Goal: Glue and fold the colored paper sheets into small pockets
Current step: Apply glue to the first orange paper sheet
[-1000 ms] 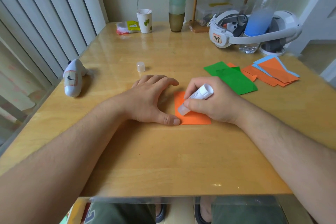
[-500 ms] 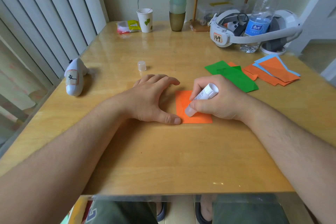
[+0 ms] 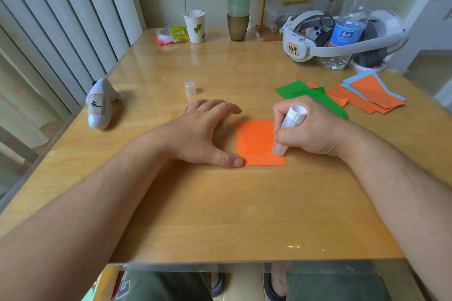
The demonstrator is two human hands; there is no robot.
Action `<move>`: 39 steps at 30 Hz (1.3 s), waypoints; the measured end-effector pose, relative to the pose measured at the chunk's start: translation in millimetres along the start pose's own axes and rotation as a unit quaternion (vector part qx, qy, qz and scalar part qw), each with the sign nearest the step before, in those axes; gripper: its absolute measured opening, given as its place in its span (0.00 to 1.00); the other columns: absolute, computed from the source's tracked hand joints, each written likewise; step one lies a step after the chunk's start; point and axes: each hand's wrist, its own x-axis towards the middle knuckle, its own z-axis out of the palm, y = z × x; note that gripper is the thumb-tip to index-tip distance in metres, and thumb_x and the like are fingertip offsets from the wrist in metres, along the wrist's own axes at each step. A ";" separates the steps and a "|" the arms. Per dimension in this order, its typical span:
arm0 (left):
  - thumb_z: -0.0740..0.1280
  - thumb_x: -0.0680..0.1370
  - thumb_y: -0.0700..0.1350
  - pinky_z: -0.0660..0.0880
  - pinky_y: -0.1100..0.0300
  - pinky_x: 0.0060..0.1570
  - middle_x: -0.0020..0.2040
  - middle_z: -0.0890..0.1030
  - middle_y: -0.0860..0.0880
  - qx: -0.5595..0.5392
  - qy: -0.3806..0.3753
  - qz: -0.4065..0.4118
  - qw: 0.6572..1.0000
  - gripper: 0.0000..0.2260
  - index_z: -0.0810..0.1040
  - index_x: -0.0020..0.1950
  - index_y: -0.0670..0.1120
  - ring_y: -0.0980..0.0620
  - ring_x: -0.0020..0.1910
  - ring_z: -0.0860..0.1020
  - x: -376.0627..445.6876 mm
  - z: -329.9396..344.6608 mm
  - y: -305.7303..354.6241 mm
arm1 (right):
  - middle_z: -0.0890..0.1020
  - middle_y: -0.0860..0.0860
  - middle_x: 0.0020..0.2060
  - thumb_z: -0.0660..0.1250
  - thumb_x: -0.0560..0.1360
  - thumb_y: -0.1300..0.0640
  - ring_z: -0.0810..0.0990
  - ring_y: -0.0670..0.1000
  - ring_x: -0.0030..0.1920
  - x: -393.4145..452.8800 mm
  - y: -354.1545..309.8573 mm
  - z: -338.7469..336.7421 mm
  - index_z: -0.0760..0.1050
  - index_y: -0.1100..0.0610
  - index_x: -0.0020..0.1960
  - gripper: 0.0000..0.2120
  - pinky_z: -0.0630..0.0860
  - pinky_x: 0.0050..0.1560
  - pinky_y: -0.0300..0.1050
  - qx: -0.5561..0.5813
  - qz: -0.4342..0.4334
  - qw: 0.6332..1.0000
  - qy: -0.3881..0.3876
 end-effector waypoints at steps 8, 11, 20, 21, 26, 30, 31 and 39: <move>0.68 0.59 0.81 0.58 0.44 0.78 0.76 0.63 0.61 0.000 -0.003 0.000 1.000 0.49 0.59 0.77 0.65 0.53 0.79 0.55 -0.4 -0.6 -0.2 | 0.74 0.46 0.27 0.68 0.72 0.58 0.71 0.43 0.29 6.4 9.2 -10.3 0.72 0.61 0.38 0.08 0.65 0.32 0.35 0.261 -0.046 0.961 0.077; 0.69 0.60 0.80 0.58 0.44 0.78 0.76 0.63 0.61 0.001 -0.002 0.003 1.000 0.49 0.59 0.77 0.65 0.53 0.79 0.55 0.0 -0.4 -0.8 | 0.74 0.44 0.26 0.66 0.76 0.57 0.65 0.42 0.24 7.8 9.3 -13.7 0.72 0.60 0.43 0.07 0.59 0.33 0.41 0.338 -0.033 0.938 0.066; 0.69 0.60 0.80 0.57 0.46 0.78 0.77 0.62 0.60 0.005 -0.003 0.002 1.000 0.48 0.59 0.76 0.65 0.51 0.79 0.56 0.6 0.9 -1.6 | 0.76 0.46 0.29 0.73 0.71 0.51 0.71 0.44 0.31 3.9 -10.4 -8.8 0.78 0.56 0.35 0.11 0.65 0.33 0.38 0.268 0.007 0.962 0.049; 0.69 0.61 0.80 0.57 0.46 0.78 0.77 0.62 0.60 0.006 -0.004 0.002 1.000 0.48 0.59 0.77 0.65 0.51 0.79 0.56 0.7 0.9 -1.3 | 0.77 0.47 0.29 0.72 0.72 0.52 0.71 0.44 0.30 3.3 -13.3 -5.8 0.78 0.58 0.37 0.11 0.65 0.32 0.37 0.248 0.005 0.967 0.056; 0.70 0.61 0.79 0.57 0.47 0.79 0.77 0.62 0.59 0.011 -0.004 0.002 1.000 0.49 0.59 0.77 0.64 0.51 0.79 0.55 0.8 0.4 -0.8 | 0.71 0.48 0.26 0.74 0.71 0.48 0.68 0.49 0.31 -1.4 -2.1 26.8 0.75 0.54 0.34 0.13 0.65 0.37 0.45 0.157 -0.004 0.972 0.176; 0.67 0.59 0.81 0.58 0.46 0.78 0.77 0.62 0.59 0.010 -0.004 -0.005 1.000 0.50 0.59 0.77 0.64 0.51 0.79 0.55 0.3 1.5 -0.6 | 0.72 0.52 0.25 0.79 0.72 0.43 0.70 0.50 0.30 -3.2 -1.2 40.7 0.73 0.60 0.35 0.24 0.66 0.35 0.44 0.175 0.007 0.963 0.207; 0.67 0.59 0.81 0.58 0.46 0.78 0.77 0.62 0.59 0.010 -0.003 -0.006 1.000 0.50 0.59 0.76 0.64 0.51 0.79 0.56 0.5 1.7 -0.7 | 0.73 0.52 0.25 0.78 0.71 0.41 0.71 0.50 0.29 -3.7 -3.0 41.4 0.74 0.58 0.35 0.24 0.67 0.33 0.42 0.174 0.004 0.965 0.196; 0.66 0.59 0.81 0.58 0.46 0.78 0.77 0.63 0.59 0.011 0.001 -0.004 1.000 0.50 0.59 0.76 0.64 0.51 0.79 0.56 0.0 1.7 -1.2 | 0.75 0.48 0.26 0.77 0.66 0.40 0.72 0.50 0.31 -3.5 0.4 44.8 0.76 0.57 0.36 0.21 0.68 0.36 0.49 0.102 0.012 0.981 0.167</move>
